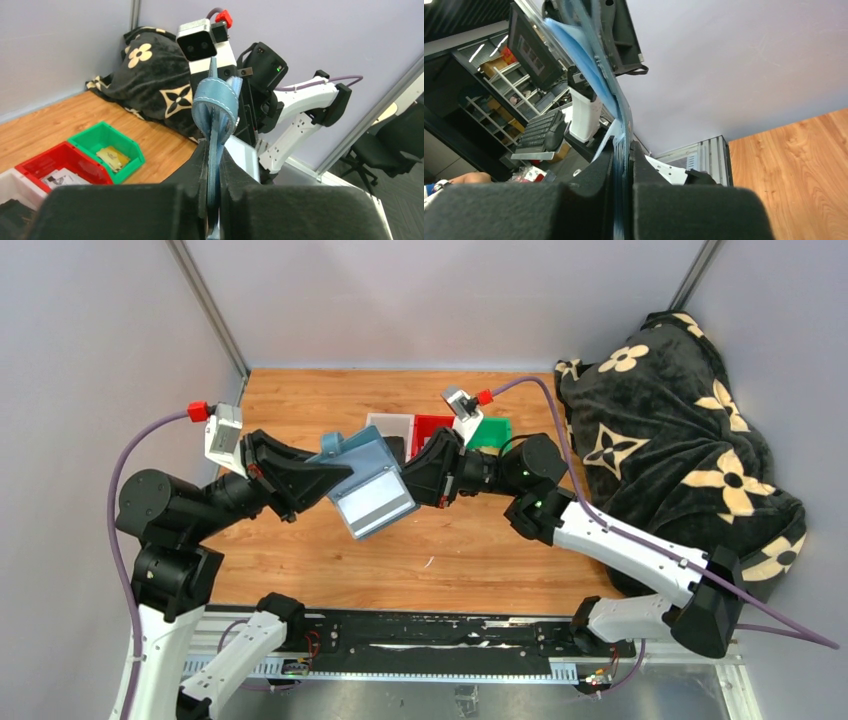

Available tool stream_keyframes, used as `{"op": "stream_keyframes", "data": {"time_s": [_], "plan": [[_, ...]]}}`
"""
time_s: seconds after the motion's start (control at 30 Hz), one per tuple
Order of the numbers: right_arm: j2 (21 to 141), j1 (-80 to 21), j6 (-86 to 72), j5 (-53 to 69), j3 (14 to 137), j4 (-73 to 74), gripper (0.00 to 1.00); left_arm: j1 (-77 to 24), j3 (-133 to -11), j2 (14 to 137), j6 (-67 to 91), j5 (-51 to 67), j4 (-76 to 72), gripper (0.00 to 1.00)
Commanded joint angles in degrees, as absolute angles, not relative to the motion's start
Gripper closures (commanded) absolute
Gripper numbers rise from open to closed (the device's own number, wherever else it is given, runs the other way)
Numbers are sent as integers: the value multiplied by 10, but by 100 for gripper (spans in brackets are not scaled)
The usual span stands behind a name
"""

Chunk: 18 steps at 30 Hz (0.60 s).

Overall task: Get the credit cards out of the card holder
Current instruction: Open the card holder at the center of the board.

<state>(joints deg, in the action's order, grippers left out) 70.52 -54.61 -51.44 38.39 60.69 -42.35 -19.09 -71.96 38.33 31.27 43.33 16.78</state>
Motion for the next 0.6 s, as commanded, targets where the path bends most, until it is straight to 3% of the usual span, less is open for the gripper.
{"op": "stream_keyframes", "data": {"time_s": [0.0,0.03,0.07,0.1,0.17,0.27,0.57], "plan": [[720,-546,-521,363,641,-411,100,-191,-708,379,298,455,179,49],[719,-545,-518,355,645,-393,100,-191,-711,378,286,455,199,32],[715,-545,-510,340,664,-342,100,-191,-714,376,259,449,221,4],[714,-546,-490,321,688,-275,100,-191,-715,371,229,439,242,1],[715,-555,-429,259,760,-89,100,-191,-702,348,143,414,278,0],[726,-569,-389,201,820,50,100,-191,-674,318,60,401,297,0],[821,-655,-311,5,995,274,100,-191,-599,268,-61,347,209,0]]}}
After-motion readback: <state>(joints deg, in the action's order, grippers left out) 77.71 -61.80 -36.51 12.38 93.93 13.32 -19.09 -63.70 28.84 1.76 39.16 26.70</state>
